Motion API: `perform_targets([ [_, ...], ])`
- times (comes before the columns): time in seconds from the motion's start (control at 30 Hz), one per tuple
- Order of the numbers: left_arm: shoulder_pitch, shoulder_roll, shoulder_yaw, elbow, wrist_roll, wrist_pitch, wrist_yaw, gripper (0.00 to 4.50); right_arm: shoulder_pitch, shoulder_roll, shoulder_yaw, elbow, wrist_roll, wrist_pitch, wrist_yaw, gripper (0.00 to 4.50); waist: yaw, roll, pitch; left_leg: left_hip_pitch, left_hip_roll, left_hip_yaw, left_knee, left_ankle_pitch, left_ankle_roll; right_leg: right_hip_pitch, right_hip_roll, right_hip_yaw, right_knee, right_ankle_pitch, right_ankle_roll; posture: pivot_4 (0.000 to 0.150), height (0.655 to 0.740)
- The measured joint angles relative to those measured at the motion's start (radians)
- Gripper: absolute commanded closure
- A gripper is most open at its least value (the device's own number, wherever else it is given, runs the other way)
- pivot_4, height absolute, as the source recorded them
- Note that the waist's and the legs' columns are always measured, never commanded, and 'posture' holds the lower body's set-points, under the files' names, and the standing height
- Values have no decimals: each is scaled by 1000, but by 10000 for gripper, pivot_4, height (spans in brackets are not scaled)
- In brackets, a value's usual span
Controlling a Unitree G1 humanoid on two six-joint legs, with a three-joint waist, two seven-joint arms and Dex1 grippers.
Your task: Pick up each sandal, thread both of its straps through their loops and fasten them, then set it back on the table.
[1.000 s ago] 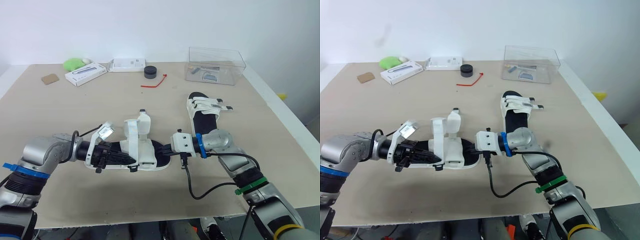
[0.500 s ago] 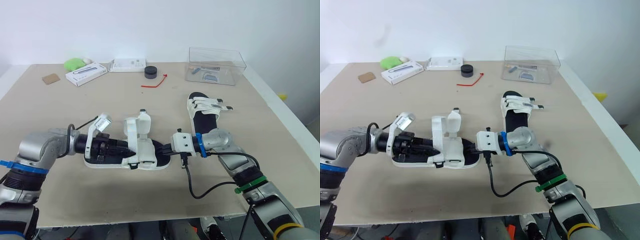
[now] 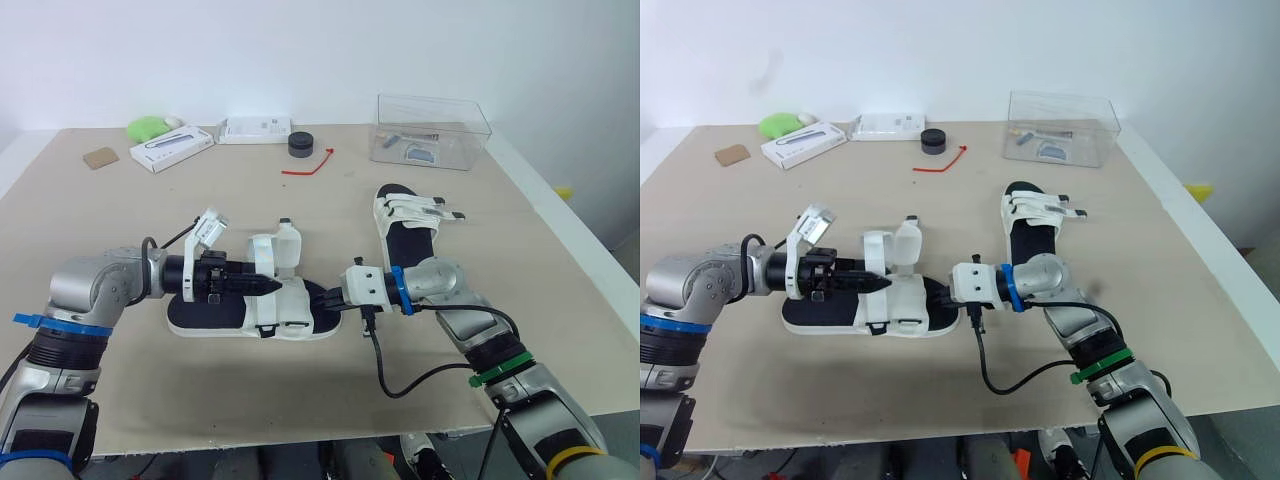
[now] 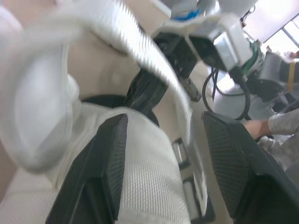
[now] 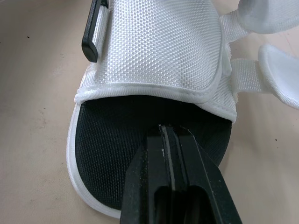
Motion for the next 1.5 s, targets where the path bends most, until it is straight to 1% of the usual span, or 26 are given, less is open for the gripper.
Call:
perform_targets([
  [0.07,6,0,-1,-3,2,0,-8,39897,0,-1,0,0,0,-2,0,45000,0,0,0,0,0,0,0,0,0,0,0,0,0,0,0,1500,7400],
  [0.1,10,1,-2,-5,3,-1,-10,42671,0,-1,0,0,0,-3,0,45000,0,0,0,0,0,0,0,0,0,0,0,0,0,0,0,1500,7400],
  [0.13,13,1,-2,-7,4,-1,-10,44485,0,-1,0,0,0,-3,0,45000,0,0,0,0,0,0,0,0,0,0,0,0,0,0,0,1500,7400],
  [0.17,55,8,-10,-42,5,-5,-22,44485,2,-2,0,-2,0,-4,0,45000,0,0,0,0,0,0,0,0,0,0,0,1,0,0,0,1500,7400],
  [0.23,92,8,-28,-62,6,-11,-28,44485,2,-5,0,-1,-1,-4,0,45000,0,0,0,0,0,0,0,0,0,0,0,0,0,0,0,1500,7400],
  [0.3,104,8,-32,-69,6,-11,-28,44485,2,-5,0,-1,-1,-4,0,45000,0,0,0,0,0,0,0,0,0,0,0,0,0,0,0,1500,7400],
  [0.4,152,8,-31,-140,-5,-6,-23,44485,3,-6,0,-2,-5,-5,0,45000,0,0,0,0,0,0,0,0,0,0,0,1,0,0,0,1500,7400],
  [0.57,186,19,-31,-175,-6,0,-17,44485,2,-6,0,0,-9,-6,1,45000,0,0,0,0,0,0,0,0,0,0,0,0,0,0,0,1500,7400],
  [0.63,186,19,-29,-178,-13,12,3,39031,0,-5,1,3,-9,-7,1,45000,0,0,0,0,0,0,0,0,0,0,0,1,0,0,0,1500,7400],
  [0.7,186,24,-26,-184,-25,28,10,34895,-3,-5,2,9,-9,-15,2,45000,0,0,0,0,0,0,0,0,0,0,0,0,0,0,0,1500,7400],
  [0.73,186,28,-24,-189,-31,29,11,29278,-4,-5,3,11,-9,-17,3,45000,0,0,0,0,0,0,0,0,0,0,0,0,0,0,0,1500,7400],
  [0.87,186,67,-22,-227,-39,26,-1,11857,-9,-3,6,19,-10,-24,4,45000,0,0,0,0,0,0,0,0,0,0,0,0,0,0,0,1500,7400],
  [0.9,186,77,-17,-231,-41,26,-4,7829,-10,-3,6,21,-10,-24,4,45000,0,0,0,1,0,0,0,0,0,0,0,0,0,0,0,1500,7400],
  [0.93,186,79,-17,-233,-41,26,-5,4940,-10,-3,6,21,-10,-25,4,45000,0,0,0,1,0,0,0,0,0,0,0,0,0,0,0,1500,7400],
  [0.97,188,111,-15,-254,-45,28,-17,1466,-12,-1,8,22,-10,-25,4,45000,0,-1,0,0,0,0,0,0,0,0,0,0,0,0,0,1500,7400],
  [1.0,189,140,-11,-267,-51,30,-30,1466,-13,-1,9,22,-10,-26,3,45000,0,-1,0,0,1,0,0,0,0,0,0,0,0,0,0,1500,7400],
  [1.03,192,196,11,-292,-63,33,-55,1466,-14,-1,11,22,-10,-28,5,45000,-1,-1,0,1,1,0,0,0,0,0,0,0,0,0,0,1500,7400],
  [1.17,205,285,85,-303,-86,35,-88,1466,-19,-1,12,30,-10,-35,11,45000,0,-1,0,1,1,0,-1,0,0,0,0,0,0,-1,-1,1500,7400],
  [1.27,265,347,178,-322,-133,63,-96,1466,-25,0,15,37,-10,-43,15,45000,-1,-1,0,1,1,0,-1,0,0,-1,0,0,0,-1,-1,1500,7400],
  [1.33,362,357,234,-388,-179,95,-90,1466,-31,3,19,44,-10,-47,21,45000,-4,0,0,2,3,1,-1,0,0,0,0,1,0,-1,-1,1500,7400],
  [1.4,484,352,258,-466,-222,124,-67,1466,-36,4,19,53,-10,-55,26,45000,-6,0,0,2,4,1,-1,0,0,-1,-1,1,0,-2,0,1500,7400],
  [1.47,568,331,267,-518,-238,134,-36,1466,-41,4,19,63,-10,-61,28,45000,-5,-1,0,2,4,1,-1,0,0,0,-1,1,0,-2,-1,1500,7400],
  [1.5,599,307,274,-542,-237,129,-8,1466,-42,4,19,69,-10,-63,29,45000,-4,-1,0,2,4,1,-1,0,0,0,-1,0,0,-3,-3,1500,7400],
])
